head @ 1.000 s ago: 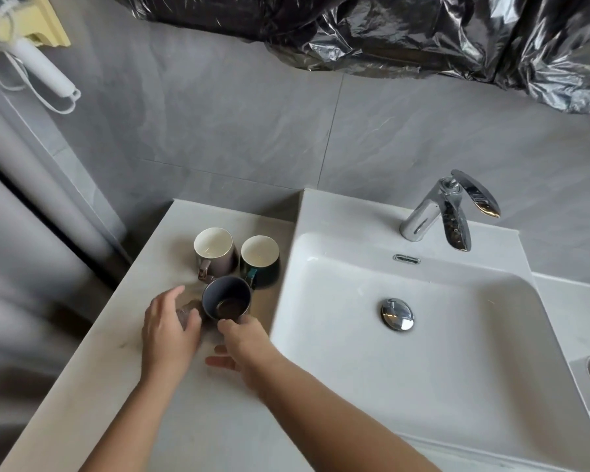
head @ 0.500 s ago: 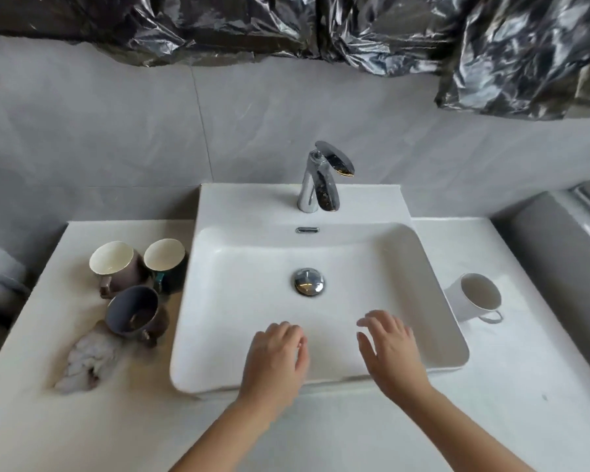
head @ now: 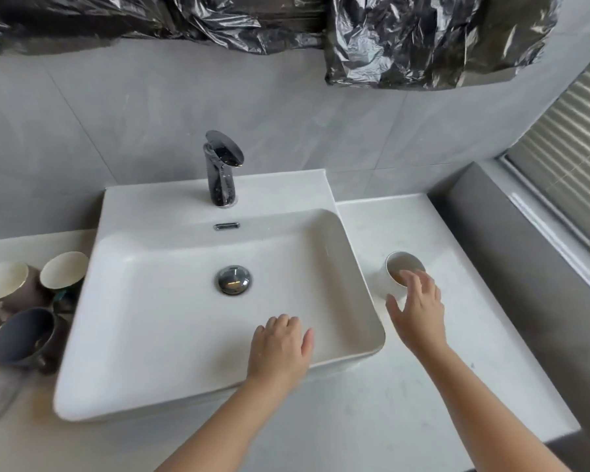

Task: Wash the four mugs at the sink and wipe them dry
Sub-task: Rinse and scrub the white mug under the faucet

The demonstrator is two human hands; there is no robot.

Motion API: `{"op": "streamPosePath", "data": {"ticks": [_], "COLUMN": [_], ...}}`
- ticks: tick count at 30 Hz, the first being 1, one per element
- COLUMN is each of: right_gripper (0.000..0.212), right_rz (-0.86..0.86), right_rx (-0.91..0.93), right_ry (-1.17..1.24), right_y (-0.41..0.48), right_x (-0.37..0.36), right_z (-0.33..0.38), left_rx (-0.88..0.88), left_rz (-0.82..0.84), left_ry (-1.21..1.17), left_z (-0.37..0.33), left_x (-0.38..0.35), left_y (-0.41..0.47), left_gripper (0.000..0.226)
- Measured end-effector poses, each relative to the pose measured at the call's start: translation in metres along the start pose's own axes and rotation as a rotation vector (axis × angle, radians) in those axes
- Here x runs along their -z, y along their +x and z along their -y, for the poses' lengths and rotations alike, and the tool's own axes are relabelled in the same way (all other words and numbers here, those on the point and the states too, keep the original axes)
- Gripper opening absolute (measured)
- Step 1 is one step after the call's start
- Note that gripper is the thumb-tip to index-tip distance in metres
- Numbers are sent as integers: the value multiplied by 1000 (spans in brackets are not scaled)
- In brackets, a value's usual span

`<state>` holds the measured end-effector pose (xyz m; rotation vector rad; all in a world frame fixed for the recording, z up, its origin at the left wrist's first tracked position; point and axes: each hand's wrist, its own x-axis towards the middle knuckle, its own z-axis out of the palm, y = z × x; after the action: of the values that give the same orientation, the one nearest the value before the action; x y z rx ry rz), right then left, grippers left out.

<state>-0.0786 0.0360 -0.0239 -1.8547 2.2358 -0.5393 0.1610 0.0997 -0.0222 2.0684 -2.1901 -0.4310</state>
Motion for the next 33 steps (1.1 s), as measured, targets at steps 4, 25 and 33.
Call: {"op": "streamPosePath", "data": {"ticks": [4, 25, 33], "right_gripper": [92, 100, 108], "right_rz": [153, 146, 198], "right_rx": [-142, -13, 269], "right_ry": [-14, -112, -61], "right_y": [29, 66, 12], "right_x": [-3, 42, 86], "right_z": [-14, 18, 86], "left_rx": [0, -26, 252], "left_rz": [-54, -240, -56], "left_ry": [-99, -226, -1046], "left_z": [3, 8, 11], "left_x": [-3, -18, 31], "left_y": [1, 0, 15], "left_gripper": [29, 17, 20]}}
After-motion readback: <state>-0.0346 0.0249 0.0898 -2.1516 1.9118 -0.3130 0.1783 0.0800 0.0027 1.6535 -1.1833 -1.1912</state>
